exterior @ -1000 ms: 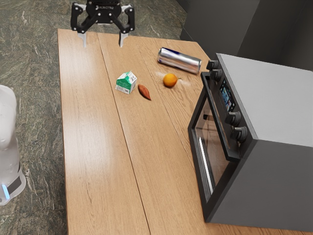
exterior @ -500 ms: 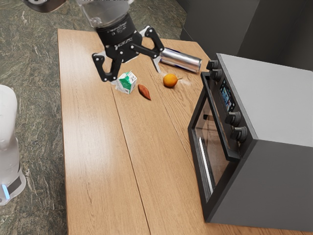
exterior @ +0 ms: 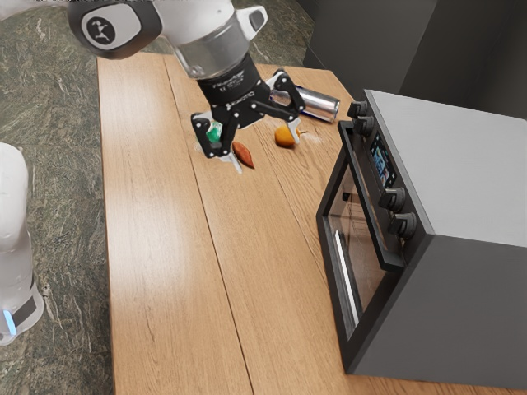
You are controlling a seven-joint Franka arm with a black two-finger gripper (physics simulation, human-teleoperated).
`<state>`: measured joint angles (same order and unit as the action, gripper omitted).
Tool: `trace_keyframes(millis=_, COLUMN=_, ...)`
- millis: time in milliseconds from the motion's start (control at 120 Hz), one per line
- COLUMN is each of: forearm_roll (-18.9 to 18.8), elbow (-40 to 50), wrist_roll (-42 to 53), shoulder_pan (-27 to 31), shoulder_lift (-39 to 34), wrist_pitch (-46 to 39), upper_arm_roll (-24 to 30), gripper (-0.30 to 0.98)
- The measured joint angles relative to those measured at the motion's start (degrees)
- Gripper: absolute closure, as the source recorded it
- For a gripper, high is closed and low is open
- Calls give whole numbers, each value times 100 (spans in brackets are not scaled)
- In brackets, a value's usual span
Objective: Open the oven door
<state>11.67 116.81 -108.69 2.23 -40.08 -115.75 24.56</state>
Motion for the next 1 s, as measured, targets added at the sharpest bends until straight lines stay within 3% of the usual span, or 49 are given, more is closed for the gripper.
trace_keyframes(millis=1000, forearm_roll=-83, elbow=-92, wrist_roll=1611, shoulder_pan=562, shoulder_lift=926, wrist_pitch=-578, upper_arm_roll=132, gripper=0)
